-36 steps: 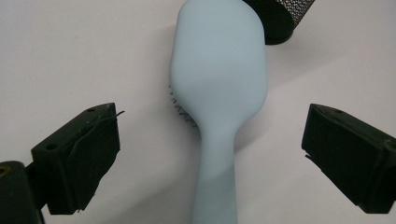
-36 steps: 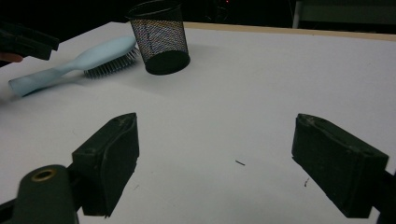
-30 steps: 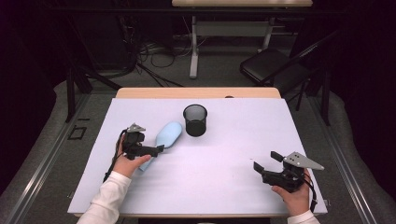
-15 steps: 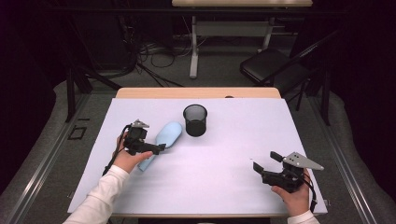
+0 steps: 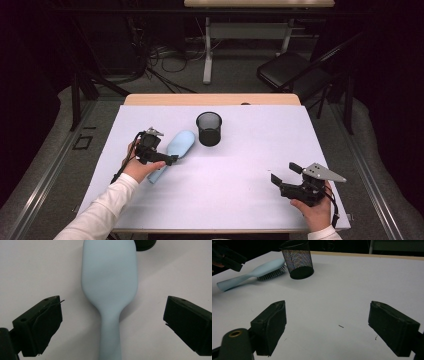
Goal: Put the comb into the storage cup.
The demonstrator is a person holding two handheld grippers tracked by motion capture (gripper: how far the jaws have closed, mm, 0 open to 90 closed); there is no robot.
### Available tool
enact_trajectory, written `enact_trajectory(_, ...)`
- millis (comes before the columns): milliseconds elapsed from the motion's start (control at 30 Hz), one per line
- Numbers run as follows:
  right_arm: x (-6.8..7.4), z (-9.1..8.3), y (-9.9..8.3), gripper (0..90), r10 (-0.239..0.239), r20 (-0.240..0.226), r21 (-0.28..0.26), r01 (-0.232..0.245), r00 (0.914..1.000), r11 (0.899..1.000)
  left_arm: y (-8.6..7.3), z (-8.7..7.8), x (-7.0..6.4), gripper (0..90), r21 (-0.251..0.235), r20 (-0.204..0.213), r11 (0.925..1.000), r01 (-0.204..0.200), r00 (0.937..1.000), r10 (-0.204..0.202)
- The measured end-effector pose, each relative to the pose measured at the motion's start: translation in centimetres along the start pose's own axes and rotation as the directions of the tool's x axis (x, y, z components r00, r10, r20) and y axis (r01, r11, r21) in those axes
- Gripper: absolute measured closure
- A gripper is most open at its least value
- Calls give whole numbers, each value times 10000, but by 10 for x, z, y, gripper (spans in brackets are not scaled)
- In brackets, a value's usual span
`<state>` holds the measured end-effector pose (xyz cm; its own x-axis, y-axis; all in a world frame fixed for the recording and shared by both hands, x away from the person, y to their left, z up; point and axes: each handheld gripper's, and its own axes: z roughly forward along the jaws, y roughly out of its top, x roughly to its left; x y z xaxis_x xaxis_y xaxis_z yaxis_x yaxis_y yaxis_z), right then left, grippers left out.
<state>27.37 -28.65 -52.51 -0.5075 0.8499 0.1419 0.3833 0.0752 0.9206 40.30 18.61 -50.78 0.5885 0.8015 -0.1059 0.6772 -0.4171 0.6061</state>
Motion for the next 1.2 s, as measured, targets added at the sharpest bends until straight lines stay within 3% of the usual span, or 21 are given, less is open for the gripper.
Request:
enact_trajectory(400, 0, 1, 0, 146, -26, 3, -13, 26, 10000, 10000, 3, 3, -2, 62, 583, -393, 9983, -30, 9992, 53)
enact_trajectory(700, 1, 1, 0, 146, -35, -20, -11, 35, 10000, 10000, 3, 7, -2, 104, 876, -370, 9962, 12, 9993, 21)
enact_trajectory(1200, 1, 1, 0, 147, -58, -10, 37, 58, 10000, 10000, 1, 10, -3, 247, 599, -719, 9982, -11, 9974, 54)
